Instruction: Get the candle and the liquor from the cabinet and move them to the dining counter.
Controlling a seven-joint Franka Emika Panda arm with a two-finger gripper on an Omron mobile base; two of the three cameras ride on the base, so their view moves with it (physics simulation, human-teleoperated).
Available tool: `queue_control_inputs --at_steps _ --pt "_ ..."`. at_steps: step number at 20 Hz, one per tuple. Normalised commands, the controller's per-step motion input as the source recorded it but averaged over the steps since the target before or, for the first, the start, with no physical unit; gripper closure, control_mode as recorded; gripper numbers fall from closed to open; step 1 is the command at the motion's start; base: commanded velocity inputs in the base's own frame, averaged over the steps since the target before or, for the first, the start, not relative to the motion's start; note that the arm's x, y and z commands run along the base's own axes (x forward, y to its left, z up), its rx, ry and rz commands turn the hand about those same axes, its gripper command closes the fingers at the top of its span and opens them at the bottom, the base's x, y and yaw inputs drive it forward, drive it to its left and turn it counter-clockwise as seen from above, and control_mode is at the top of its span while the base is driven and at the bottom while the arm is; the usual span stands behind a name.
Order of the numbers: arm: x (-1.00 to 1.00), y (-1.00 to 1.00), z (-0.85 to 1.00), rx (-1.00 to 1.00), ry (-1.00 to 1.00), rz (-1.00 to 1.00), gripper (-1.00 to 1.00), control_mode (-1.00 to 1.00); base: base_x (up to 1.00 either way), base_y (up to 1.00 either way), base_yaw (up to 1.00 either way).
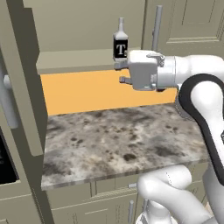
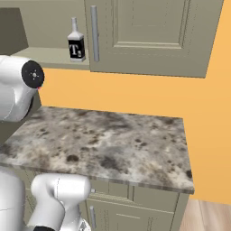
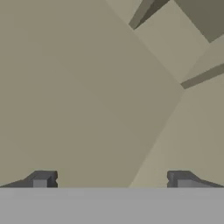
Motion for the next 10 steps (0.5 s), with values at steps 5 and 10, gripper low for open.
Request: queue_control_inputs --at_steps 5,10 --pt "-0.07 -0.51 0.00 -0.14 0.03 -0.04 -1.00 -1.00 0.00 0.00 0.00" --pt "-0.03 -0.40 0.00 -0.21 0.02 -0.13 -1.00 -1.00 0.00 0.00 0.00"
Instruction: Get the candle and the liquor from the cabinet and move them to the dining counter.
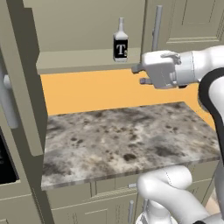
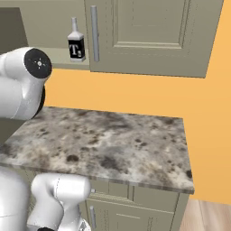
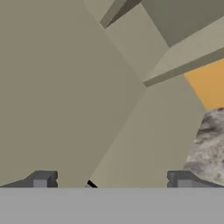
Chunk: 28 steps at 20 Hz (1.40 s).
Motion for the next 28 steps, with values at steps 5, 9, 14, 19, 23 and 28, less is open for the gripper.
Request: queue_control_inputs --at_steps 5,9,14,19,23,28 --pt "0.00 -0.43 0.00 -0.18 0.01 -0.18 -1.00 -1.00 0.00 0.00 0.00" --pt "0.00 -0.40 -0.01 -0.16 0.04 -0.21 -1.00 -1.00 0.00 0.00 0.00" --pt "0.06 -0.33 -0.05 -0.13 0.01 -0.14 -1.00 -1.00 0.00 0.00 0.00" --pt "0.15 -0.28 -0.06 -0.16 0.02 -0.12 -1.00 -1.00 0.00 0.00 0.00" --pt "0.29 -0.22 -0.01 -0.23 -0.04 -0.06 -1.00 -1.00 0.00 0.00 0.00" --pt "0.34 -0.30 0.00 -0.17 -0.05 -0.04 -1.00 -1.00 0.00 0.00 0.00"
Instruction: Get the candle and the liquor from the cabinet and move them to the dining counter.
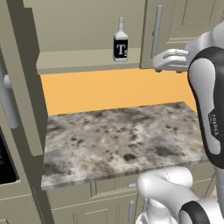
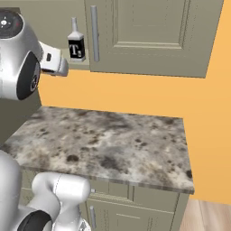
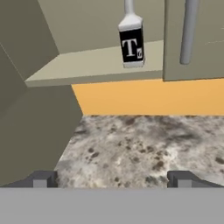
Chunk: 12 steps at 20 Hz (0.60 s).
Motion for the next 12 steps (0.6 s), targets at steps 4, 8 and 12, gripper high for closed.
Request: queue_control_inputs --at_steps 4,8,12 --pt "0.30 -0.42 0.03 -0.03 0.00 0.00 -1.00 -1.00 0.00 0.00 0.00" --pt "0.30 -0.38 0.01 0.00 -0.01 0.00 -1.00 -1.00 0.00 0.00 0.00" --pt "0.34 -0.31 0.06 0.00 -0.03 0.00 -1.00 -1.00 0.00 0.00 0.00"
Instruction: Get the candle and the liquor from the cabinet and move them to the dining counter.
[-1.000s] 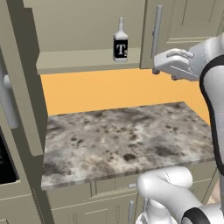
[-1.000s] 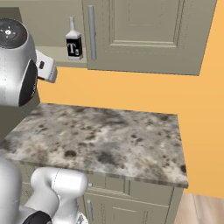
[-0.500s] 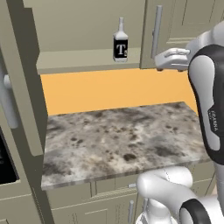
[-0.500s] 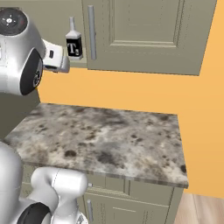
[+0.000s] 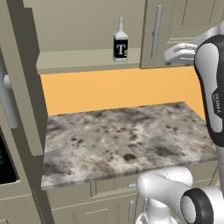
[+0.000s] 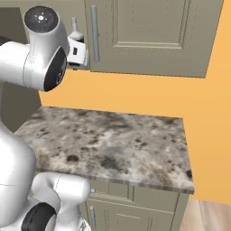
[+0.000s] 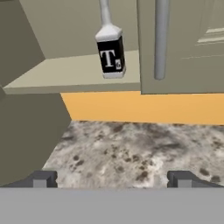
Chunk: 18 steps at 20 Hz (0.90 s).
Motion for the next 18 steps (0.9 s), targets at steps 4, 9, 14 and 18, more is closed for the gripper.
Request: queue_control_inputs --at_steps 4,9,14,18 --pt "0.40 -0.21 0.11 -0.01 0.00 0.00 -1.00 -1.00 0.00 0.00 0.00" --pt "0.47 -0.09 0.08 -0.03 0.00 0.00 -1.00 -1.00 0.00 0.00 0.00" --pt "0.43 0.00 0.10 -0.09 0.00 -0.01 -1.00 -1.00 0.00 0.00 0.00" --pt "0.45 -0.01 0.06 -0.06 -0.05 -0.03 -1.00 -1.00 0.00 0.00 0.00"
